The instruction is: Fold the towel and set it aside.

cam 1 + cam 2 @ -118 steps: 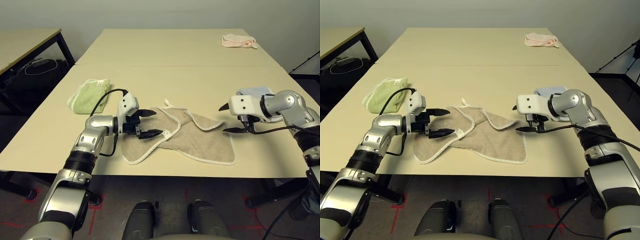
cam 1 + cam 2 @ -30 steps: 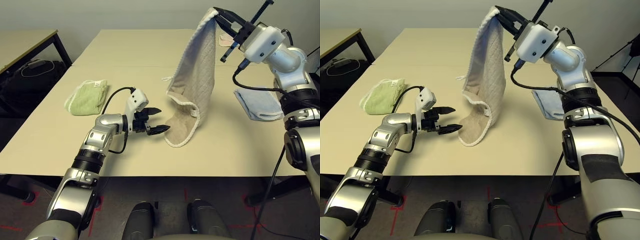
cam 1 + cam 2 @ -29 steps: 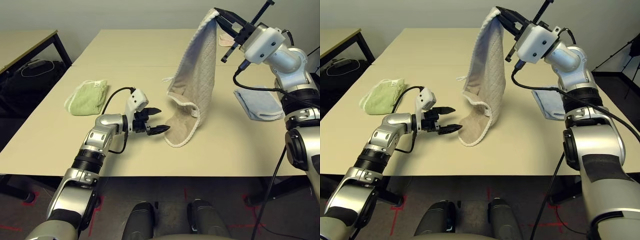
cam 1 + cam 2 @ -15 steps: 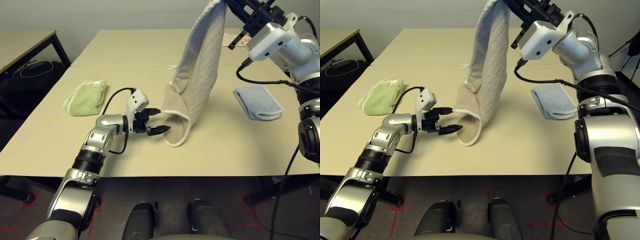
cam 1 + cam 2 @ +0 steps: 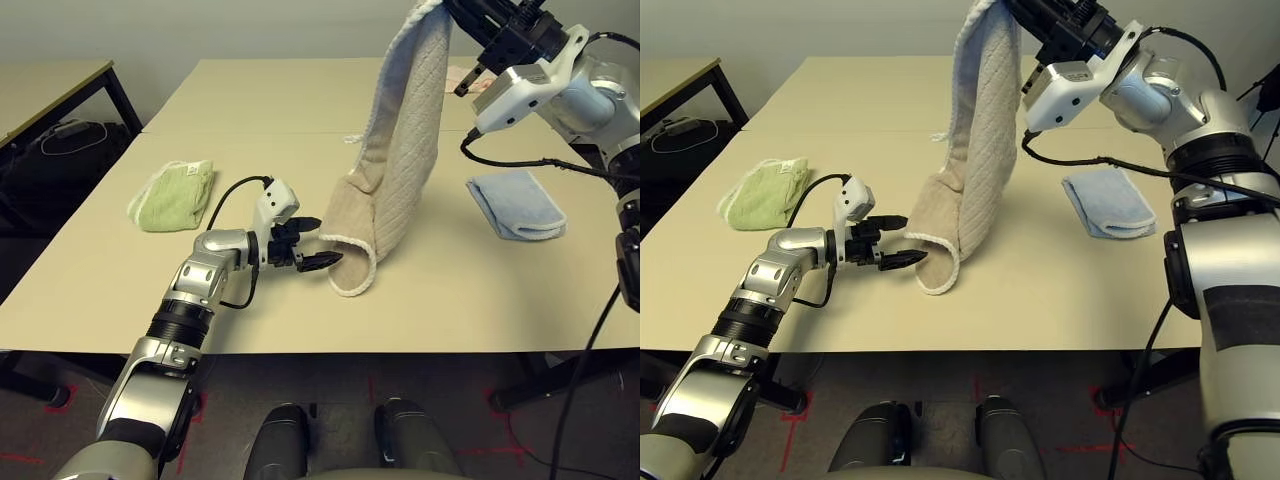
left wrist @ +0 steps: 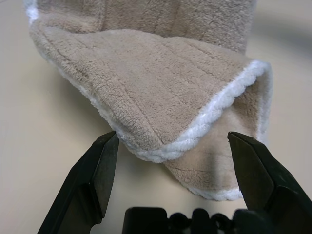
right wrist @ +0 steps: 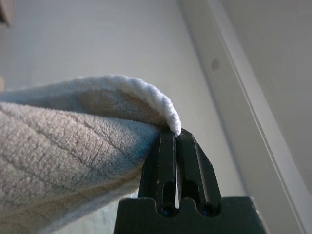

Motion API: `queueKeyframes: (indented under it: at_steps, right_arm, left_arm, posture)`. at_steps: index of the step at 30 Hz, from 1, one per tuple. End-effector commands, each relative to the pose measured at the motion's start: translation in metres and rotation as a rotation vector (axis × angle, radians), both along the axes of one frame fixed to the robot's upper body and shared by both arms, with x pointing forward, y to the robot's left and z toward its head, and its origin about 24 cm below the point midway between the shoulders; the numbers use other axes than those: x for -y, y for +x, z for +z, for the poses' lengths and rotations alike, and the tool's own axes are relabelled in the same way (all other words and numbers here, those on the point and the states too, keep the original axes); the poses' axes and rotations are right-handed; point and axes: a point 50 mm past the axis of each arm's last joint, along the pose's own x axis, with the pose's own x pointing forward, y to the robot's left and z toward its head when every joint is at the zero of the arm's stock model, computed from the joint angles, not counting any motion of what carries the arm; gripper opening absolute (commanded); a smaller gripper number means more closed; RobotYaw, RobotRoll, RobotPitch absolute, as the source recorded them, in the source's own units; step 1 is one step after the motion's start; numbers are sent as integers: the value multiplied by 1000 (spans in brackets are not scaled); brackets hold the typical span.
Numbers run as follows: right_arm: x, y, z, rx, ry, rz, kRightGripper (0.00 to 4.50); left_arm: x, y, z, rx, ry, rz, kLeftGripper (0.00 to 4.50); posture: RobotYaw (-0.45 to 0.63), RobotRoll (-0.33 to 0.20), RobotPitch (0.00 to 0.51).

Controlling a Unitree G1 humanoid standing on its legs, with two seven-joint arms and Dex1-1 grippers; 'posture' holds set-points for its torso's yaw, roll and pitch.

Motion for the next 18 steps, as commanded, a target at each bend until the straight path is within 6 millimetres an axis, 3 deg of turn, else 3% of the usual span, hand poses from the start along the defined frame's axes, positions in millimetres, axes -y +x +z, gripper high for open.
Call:
queueKeyframes:
  at_steps: [1, 9, 18]
  right_arm:
    - [1, 0, 14, 63, -23, -36, 61]
    - [-4, -3, 38, 204, 21, -37, 61]
    - [3, 1, 21, 136, 81, -41, 61]
  left_arm:
    - [1, 2, 2, -5, -8, -1, 4500]
    - [0, 4, 0, -11, -20, 56, 4500]
    - [3, 12, 17, 93, -139, 104, 4500]
  posture:
    - [3, 0, 12]
    - [11, 0, 18]
    - [20, 0, 31]
